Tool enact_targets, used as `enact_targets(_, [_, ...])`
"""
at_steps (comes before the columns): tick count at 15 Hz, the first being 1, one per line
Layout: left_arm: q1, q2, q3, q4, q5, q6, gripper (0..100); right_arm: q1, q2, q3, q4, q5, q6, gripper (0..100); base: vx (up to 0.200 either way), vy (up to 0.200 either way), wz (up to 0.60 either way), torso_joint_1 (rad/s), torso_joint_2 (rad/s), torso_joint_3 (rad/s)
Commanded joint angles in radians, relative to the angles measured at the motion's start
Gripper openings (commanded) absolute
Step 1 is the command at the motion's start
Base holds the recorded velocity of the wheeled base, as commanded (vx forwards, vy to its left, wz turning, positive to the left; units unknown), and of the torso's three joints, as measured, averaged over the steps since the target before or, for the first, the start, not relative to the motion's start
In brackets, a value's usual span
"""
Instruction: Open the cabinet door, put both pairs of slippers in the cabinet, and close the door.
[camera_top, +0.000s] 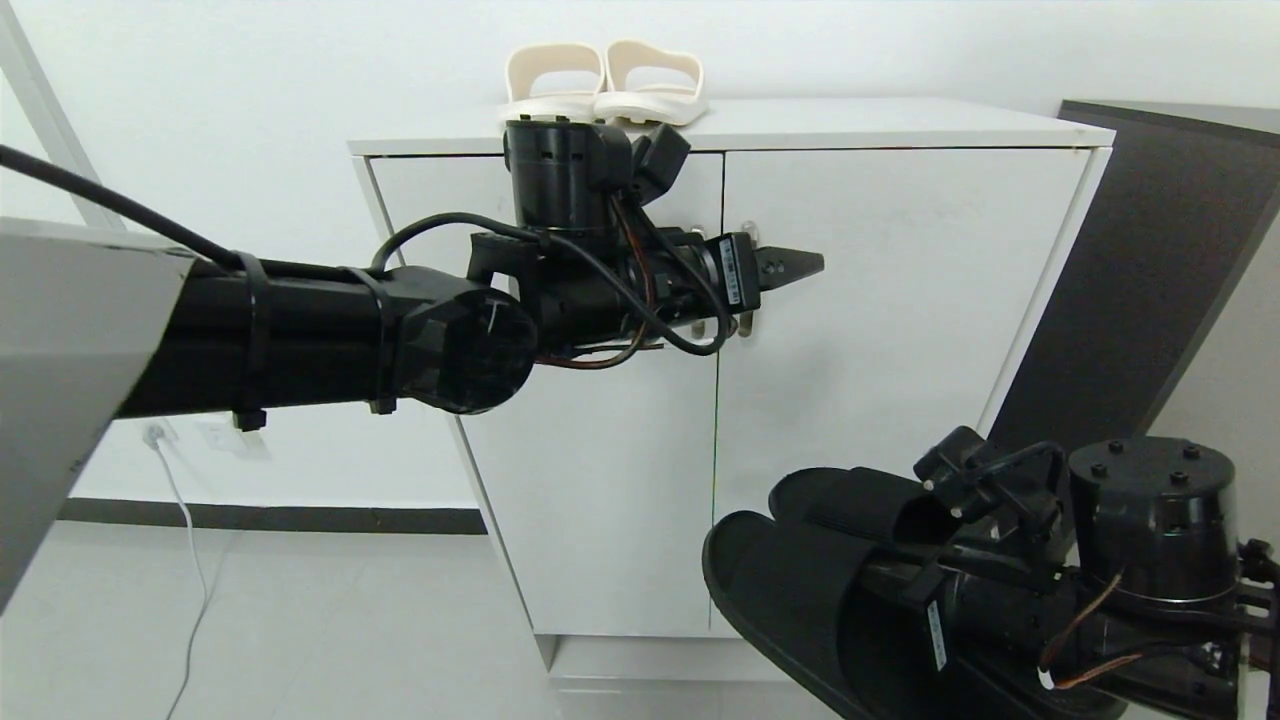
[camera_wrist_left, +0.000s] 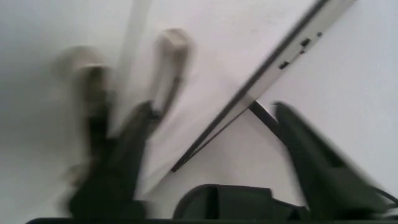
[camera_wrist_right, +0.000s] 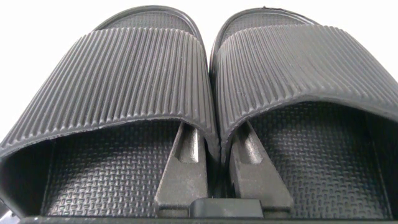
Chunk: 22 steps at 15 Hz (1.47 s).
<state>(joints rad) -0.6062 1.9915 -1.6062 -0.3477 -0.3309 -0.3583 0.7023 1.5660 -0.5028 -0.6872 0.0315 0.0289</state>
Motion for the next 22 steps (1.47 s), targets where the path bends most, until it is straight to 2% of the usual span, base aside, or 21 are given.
enact_targets(1, [-0.001,-0.005,0.002,-0.001,-0.004,-0.001,0,0.000,0.000,0.001,0.000,0.001,0.000,0,0.000,0.000,0.00,0.000,0.00,0.000])
enact_targets(5, [-0.001,-0.034,0.019,-0.002,-0.004,-0.022,0,0.000,-0.001,0.003,-0.002,0.001,0.000,0,0.000,0.000,0.00,0.000,0.00,0.000])
enact_targets(10, [-0.023,-0.106,0.123,-0.010,-0.007,-0.019,0,0.002,-0.030,0.027,0.000,0.062,-0.001,0,0.000,0.000,0.00,0.000,0.00,0.000])
enact_targets(16, [-0.018,-0.161,0.206,-0.011,-0.011,-0.016,0,0.002,-0.030,0.029,0.000,0.064,-0.003,0,0.000,0.000,0.00,0.000,0.00,0.000])
enact_targets(19, [-0.073,-0.215,0.264,-0.040,-0.004,-0.013,0,0.022,-0.044,0.053,0.002,0.085,-0.003,0,0.000,0.000,0.00,0.000,0.00,0.000])
enact_targets(22, [-0.081,-0.292,0.341,-0.040,-0.004,-0.013,0,0.029,-0.063,0.075,0.003,0.130,-0.018,0,0.000,0.000,0.00,0.000,0.00,0.000])
